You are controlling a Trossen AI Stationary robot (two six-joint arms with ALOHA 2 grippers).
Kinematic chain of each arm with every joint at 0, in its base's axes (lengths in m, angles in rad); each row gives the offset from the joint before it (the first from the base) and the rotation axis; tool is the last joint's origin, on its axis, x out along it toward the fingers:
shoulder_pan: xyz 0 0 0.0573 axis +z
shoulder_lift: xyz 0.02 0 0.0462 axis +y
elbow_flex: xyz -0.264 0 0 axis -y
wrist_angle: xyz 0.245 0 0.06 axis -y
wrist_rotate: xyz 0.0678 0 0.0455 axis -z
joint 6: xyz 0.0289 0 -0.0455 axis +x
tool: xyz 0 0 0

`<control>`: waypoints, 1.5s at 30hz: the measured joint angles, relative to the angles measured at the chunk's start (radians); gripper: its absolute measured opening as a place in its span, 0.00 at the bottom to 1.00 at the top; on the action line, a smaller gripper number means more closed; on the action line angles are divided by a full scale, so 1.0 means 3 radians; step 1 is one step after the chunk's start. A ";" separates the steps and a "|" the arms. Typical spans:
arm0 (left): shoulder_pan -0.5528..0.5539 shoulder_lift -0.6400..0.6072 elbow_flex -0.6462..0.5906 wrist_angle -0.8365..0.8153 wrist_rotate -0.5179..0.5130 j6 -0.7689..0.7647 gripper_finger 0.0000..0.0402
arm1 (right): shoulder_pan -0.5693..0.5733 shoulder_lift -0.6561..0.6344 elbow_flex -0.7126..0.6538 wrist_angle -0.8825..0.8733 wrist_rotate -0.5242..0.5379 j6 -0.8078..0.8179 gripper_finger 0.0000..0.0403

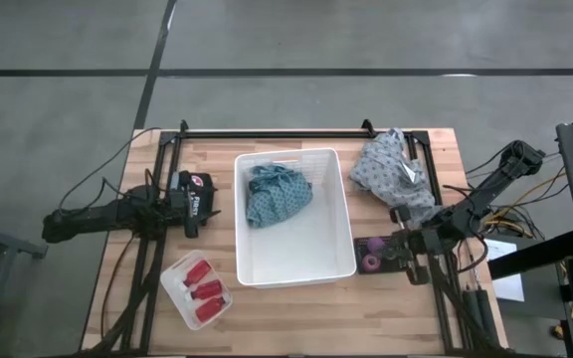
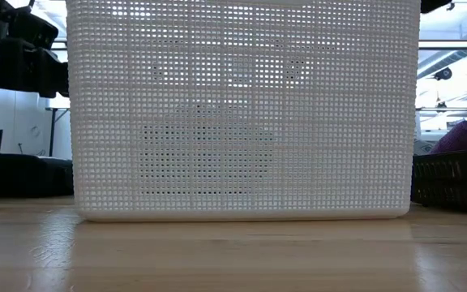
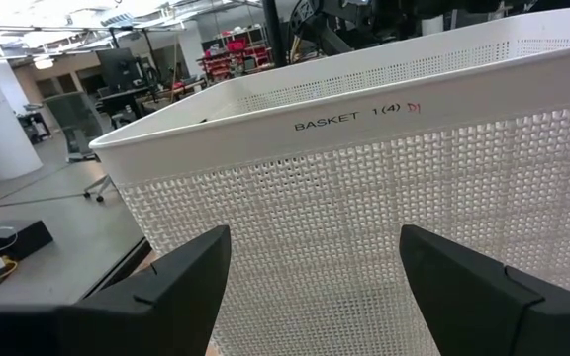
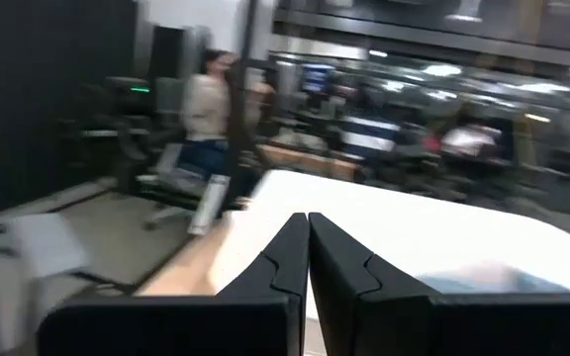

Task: Pick & place medical supplies in basket/bin
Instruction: Put the light blue patient gown into the organizer bin

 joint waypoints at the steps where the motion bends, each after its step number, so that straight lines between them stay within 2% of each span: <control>1: 0.0000 0.0000 0.0000 0.0000 -0.0001 0.0000 0.74 | 0.0000 -0.0004 0.0000 0.0001 0.0130 -0.0001 0.02; 5: 0.0000 0.0000 0.0000 0.0000 -0.0001 0.0001 0.74 | -0.0001 0.0003 0.0000 0.0000 0.0790 0.0000 0.02; 7: 0.0000 0.0000 0.0000 0.0000 -0.0001 0.0002 0.74 | -0.0001 0.0003 -0.0001 -0.0008 0.1002 0.0000 0.02; 22: 0.0000 0.0000 -0.0001 -0.0001 -0.0001 0.0004 0.74 | -0.0001 0.0009 0.0000 -0.0128 0.1047 -0.0248 0.02; 25: 0.0000 0.0000 -0.0001 -0.0001 -0.0001 0.0005 0.74 | -0.0002 0.0025 0.0000 -0.0128 0.1056 -0.0052 0.02; 29: 0.0000 0.0000 -0.0001 -0.0001 -0.0003 0.0005 0.74 | -0.0003 0.0018 -0.0001 -0.0122 0.1253 0.0370 0.04; 33: 0.0000 0.0000 -0.0001 -0.0001 -0.0003 0.0007 0.74 | -0.0005 0.0004 -0.0001 -0.0118 0.1312 0.0442 0.12; 38: 0.0000 0.0000 -0.0001 -0.0001 -0.0003 0.0013 0.74 | -0.0004 0.0004 0.0000 -0.0120 0.1340 0.0445 0.29; 45: 0.0000 0.0000 -0.0001 -0.0002 -0.0003 0.0012 0.74 | -0.0004 0.0011 -0.0001 -0.0123 0.1978 0.0451 0.56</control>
